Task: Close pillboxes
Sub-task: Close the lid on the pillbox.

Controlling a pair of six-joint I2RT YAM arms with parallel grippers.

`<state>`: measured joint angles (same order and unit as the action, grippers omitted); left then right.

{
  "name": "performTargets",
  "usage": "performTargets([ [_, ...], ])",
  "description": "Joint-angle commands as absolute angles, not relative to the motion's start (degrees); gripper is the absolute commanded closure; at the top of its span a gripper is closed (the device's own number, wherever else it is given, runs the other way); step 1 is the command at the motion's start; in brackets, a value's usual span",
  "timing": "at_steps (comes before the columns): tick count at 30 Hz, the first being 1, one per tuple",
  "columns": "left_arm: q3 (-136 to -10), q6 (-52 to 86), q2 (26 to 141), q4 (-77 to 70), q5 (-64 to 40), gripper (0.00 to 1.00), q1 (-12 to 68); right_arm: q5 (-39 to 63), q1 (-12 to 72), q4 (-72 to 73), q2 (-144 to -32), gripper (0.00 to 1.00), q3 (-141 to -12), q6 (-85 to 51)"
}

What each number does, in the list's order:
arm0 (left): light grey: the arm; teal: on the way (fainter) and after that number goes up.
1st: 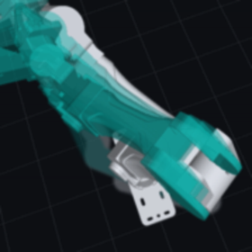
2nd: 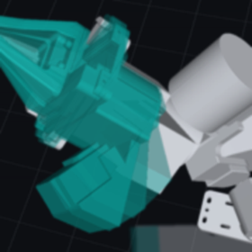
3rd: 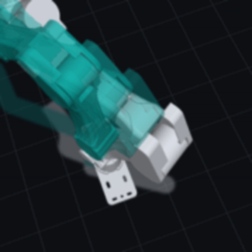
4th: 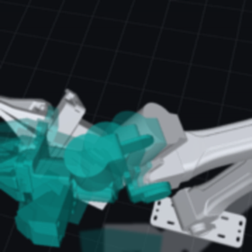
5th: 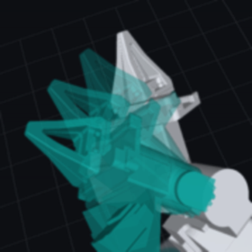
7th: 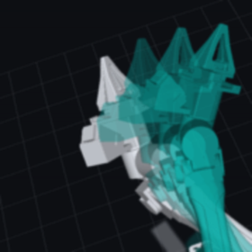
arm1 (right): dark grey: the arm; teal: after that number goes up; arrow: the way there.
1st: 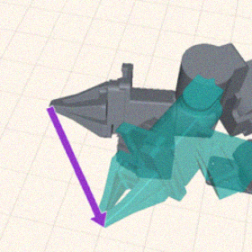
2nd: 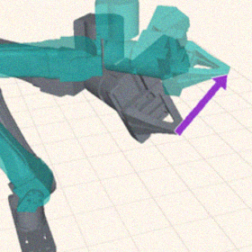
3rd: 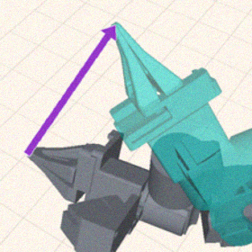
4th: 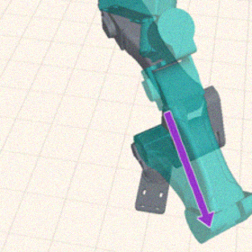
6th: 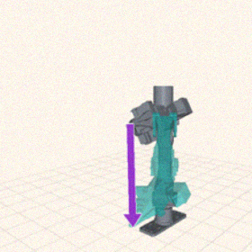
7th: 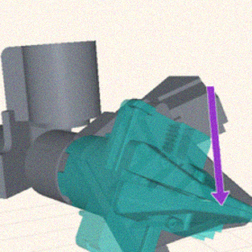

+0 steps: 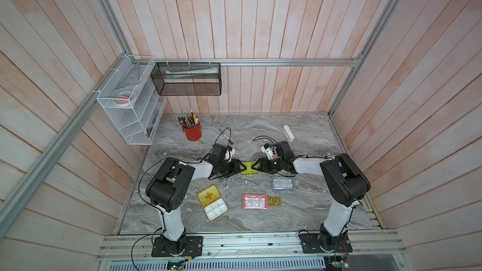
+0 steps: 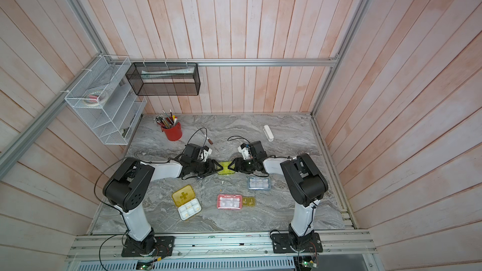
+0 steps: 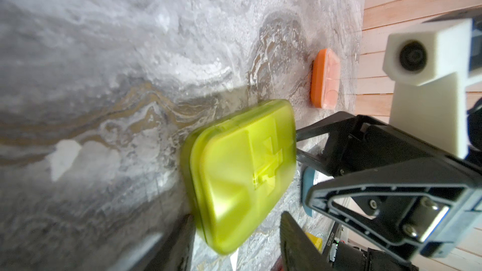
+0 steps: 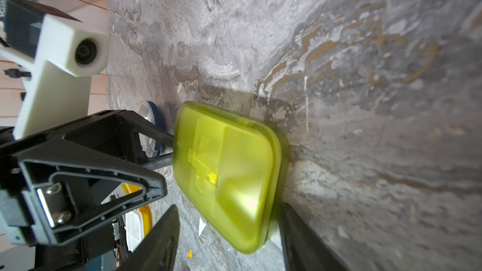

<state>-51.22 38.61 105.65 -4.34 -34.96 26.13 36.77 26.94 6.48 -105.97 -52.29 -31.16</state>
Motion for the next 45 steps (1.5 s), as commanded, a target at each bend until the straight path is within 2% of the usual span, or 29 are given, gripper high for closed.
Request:
performTargets([
  [1,-51.15,37.27,108.18,-1.41,-32.53,0.45,25.86,32.98,26.65,1.91,-108.73,0.37,-51.93,-29.62],
  [14,-52.03,36.32,109.25,0.17,-30.64,0.47,25.87,28.15,27.24,-2.37,-108.62,0.38,-53.61,-27.69],
  [45,-54.32,32.8,108.9,7.35,-23.12,0.47,26.95,25.56,27.3,-2.86,-108.2,0.43,-53.01,-28.21],
])
